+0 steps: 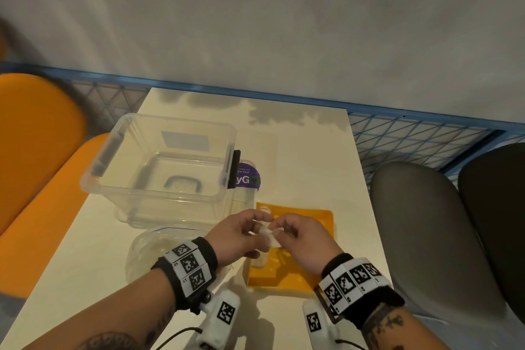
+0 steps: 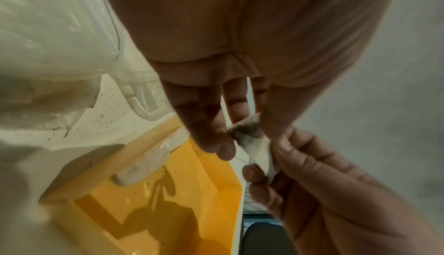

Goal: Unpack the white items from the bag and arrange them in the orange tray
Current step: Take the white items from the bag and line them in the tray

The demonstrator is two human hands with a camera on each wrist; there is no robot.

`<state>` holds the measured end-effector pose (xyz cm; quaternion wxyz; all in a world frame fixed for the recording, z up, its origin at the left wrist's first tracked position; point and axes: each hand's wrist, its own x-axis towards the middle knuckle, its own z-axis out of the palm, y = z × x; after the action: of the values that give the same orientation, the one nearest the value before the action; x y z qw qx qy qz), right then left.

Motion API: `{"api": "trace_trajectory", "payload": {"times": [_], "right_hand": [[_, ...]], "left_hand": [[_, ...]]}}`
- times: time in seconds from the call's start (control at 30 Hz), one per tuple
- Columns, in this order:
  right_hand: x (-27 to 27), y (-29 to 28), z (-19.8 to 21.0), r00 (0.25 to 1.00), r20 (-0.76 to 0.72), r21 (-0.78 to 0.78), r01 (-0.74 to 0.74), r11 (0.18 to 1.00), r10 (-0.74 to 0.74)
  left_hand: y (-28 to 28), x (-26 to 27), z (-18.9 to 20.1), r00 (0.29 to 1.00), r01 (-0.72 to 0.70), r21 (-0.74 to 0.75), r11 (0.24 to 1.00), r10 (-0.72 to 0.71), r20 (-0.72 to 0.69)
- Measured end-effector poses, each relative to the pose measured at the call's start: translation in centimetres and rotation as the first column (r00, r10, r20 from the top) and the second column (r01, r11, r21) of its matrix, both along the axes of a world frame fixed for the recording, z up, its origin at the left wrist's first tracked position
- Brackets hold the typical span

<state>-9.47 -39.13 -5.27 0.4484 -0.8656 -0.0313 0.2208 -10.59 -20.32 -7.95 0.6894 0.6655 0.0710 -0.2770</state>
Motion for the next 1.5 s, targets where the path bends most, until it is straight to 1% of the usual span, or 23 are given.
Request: {"api": "trace_trajectory", "payload": {"times": [0.03, 0.1, 0.17, 0.23, 0.3, 0.33, 0.43, 0.5, 0.6, 0.63, 0.67, 0.8, 0.87, 0.93, 1.13, 1.3, 1.4, 1.5], "right_hand": [[0.1, 0.0, 0.1, 1.0, 0.009, 0.002, 0.002, 1.0, -0.002], [0.3, 0.1, 0.2, 0.997, 0.014, 0.056, 0.078, 0.995, -0.079], [0.4, 0.2, 0.1, 0.991, 0.016, 0.085, 0.129, 0.988, -0.131], [0.2, 0.3, -0.3, 0.993, 0.023, 0.072, 0.111, 0.991, -0.113], [0.1, 0.3, -0.9, 0.998, 0.046, -0.007, 0.048, 0.999, -0.048], [0.0, 0.3, -1.3, 0.998, 0.057, -0.074, 0.008, 0.997, -0.004], [-0.3, 0.4, -2.4, 0.993, 0.008, -0.252, -0.115, 0.961, 0.121], [-0.6, 0.7, -3.2, 0.972, -0.067, -0.341, -0.235, 0.91, 0.226], [-0.7, 1.6, -4.2, 0.891, -0.222, -0.421, -0.454, 0.785, 0.397], [-0.7, 1.9, -4.5, 0.87, -0.257, -0.426, -0.493, 0.759, 0.421], [-0.6, 2.2, -4.8, 0.861, -0.274, -0.424, -0.508, 0.75, 0.428], [0.3, 3.0, -5.8, 0.906, -0.218, -0.409, -0.423, 0.808, 0.364], [1.0, 3.3, -6.4, 0.929, -0.176, -0.428, -0.371, 0.824, 0.327], [1.5, 3.6, -6.9, 0.937, -0.144, -0.447, -0.35, 0.823, 0.319], [2.3, 3.9, -8.1, 0.936, -0.11, -0.489, -0.345, 0.801, 0.336], [2.4, 4.2, -8.5, 0.921, -0.128, -0.527, -0.378, 0.762, 0.368], [2.4, 4.1, -8.6, 0.939, -0.084, -0.528, -0.326, 0.784, 0.333], [2.3, 3.8, -8.5, 0.954, -0.074, -0.494, -0.289, 0.82, 0.292]], "left_hand": [[0.0, 0.0, -0.1, 0.999, 0.01, 0.069, 0.998, -0.013, 0.042], [-0.1, 0.1, -0.3, 0.996, 0.006, 0.167, 0.986, -0.021, 0.089], [-0.2, 0.0, -0.5, 0.996, -0.017, 0.193, 0.981, -0.002, 0.094], [-0.2, 0.0, -1.0, 0.996, -0.024, 0.228, 0.973, 0.004, 0.086], [0.1, 0.0, -1.7, 0.995, -0.006, 0.318, 0.948, -0.026, 0.096], [0.4, -0.1, -2.1, 0.994, -0.003, 0.365, 0.931, -0.038, 0.104], [1.1, -0.4, -3.0, 0.992, -0.018, 0.458, 0.889, -0.043, 0.122], [1.3, -0.7, -3.5, 0.989, -0.005, 0.492, 0.871, -0.067, 0.128], [1.4, -0.9, -4.2, 0.986, 0.048, 0.556, 0.83, -0.129, 0.107], [1.3, -1.0, -4.2, 0.983, 0.073, 0.581, 0.811, -0.157, 0.095], [1.2, -1.1, -4.4, 0.98, 0.096, 0.599, 0.795, -0.182, 0.085], [0.9, -1.0, -4.2, 0.96, 0.156, 0.671, 0.725, -0.271, 0.07], [0.9, -0.9, -4.3, 0.956, 0.162, 0.687, 0.708, -0.285, 0.069], [0.9, -0.9, -4.5, 0.954, 0.167, 0.691, 0.703, -0.292, 0.067], [0.8, -0.7, -4.5, 0.951, 0.171, 0.705, 0.689, -0.302, 0.064], [0.8, -0.6, -4.6, 0.948, 0.178, 0.71, 0.681, -0.313, 0.062], [0.8, -0.5, -4.7, 0.945, 0.178, 0.709, 0.682, -0.32, 0.071], [0.8, -0.6, -4.8, 0.941, 0.179, 0.714, 0.677, -0.33, 0.077]]}}
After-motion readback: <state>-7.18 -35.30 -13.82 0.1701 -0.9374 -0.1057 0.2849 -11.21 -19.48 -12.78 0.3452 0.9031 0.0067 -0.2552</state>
